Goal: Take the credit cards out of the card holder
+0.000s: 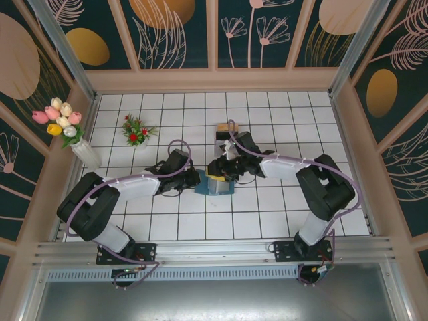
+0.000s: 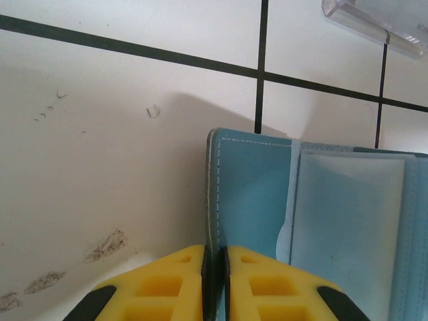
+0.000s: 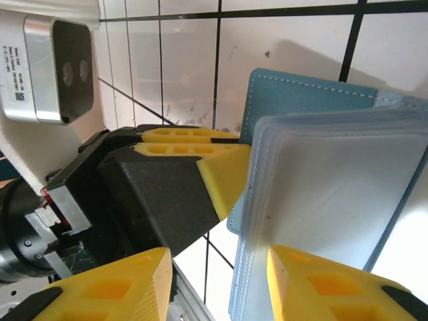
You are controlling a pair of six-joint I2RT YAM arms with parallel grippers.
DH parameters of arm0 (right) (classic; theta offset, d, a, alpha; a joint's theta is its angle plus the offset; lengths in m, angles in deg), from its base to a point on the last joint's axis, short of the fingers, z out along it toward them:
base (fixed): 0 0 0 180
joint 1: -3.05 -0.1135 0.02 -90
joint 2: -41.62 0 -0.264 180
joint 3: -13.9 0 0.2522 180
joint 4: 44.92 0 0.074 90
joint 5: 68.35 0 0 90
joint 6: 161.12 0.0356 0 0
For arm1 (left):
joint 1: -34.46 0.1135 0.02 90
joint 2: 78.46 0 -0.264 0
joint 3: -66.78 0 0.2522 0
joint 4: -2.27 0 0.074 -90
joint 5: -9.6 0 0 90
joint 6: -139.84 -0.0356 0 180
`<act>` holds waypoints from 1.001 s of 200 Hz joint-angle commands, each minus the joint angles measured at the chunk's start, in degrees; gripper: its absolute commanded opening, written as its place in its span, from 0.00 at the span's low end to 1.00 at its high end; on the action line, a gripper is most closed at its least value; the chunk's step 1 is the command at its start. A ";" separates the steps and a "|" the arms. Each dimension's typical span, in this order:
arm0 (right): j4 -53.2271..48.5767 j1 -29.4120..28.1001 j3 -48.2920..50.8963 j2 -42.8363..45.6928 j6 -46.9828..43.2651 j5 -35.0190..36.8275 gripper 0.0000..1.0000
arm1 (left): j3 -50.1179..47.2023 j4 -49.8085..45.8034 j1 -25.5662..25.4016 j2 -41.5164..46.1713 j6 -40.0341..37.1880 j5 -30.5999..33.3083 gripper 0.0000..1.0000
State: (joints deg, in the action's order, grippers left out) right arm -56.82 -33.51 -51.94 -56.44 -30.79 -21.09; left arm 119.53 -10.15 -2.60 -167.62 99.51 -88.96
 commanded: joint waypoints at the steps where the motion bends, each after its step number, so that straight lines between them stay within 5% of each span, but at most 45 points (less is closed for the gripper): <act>1: -2.85 -0.59 -2.75 -1.56 -2.76 2.81 0.44 | -0.68 0.68 0.39 0.48 -0.73 -0.50 0.16; 114: -11.97 -1.85 -7.14 -5.80 -6.24 12.72 0.47 | 2.63 -11.97 0.62 9.81 -1.68 9.00 0.37; 159: -12.49 -1.85 -8.50 -7.30 -6.02 13.03 0.51 | -0.31 -4.65 0.65 16.13 -0.75 -0.27 0.49; 200: -11.30 -2.20 -8.90 -5.56 -5.49 10.92 0.51 | -3.71 1.29 0.40 17.49 2.85 -4.76 0.47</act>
State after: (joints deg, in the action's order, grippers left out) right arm -67.74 -35.02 -59.37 -62.85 -36.25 -9.64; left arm 118.26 -13.01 -2.23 -150.68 99.88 -89.92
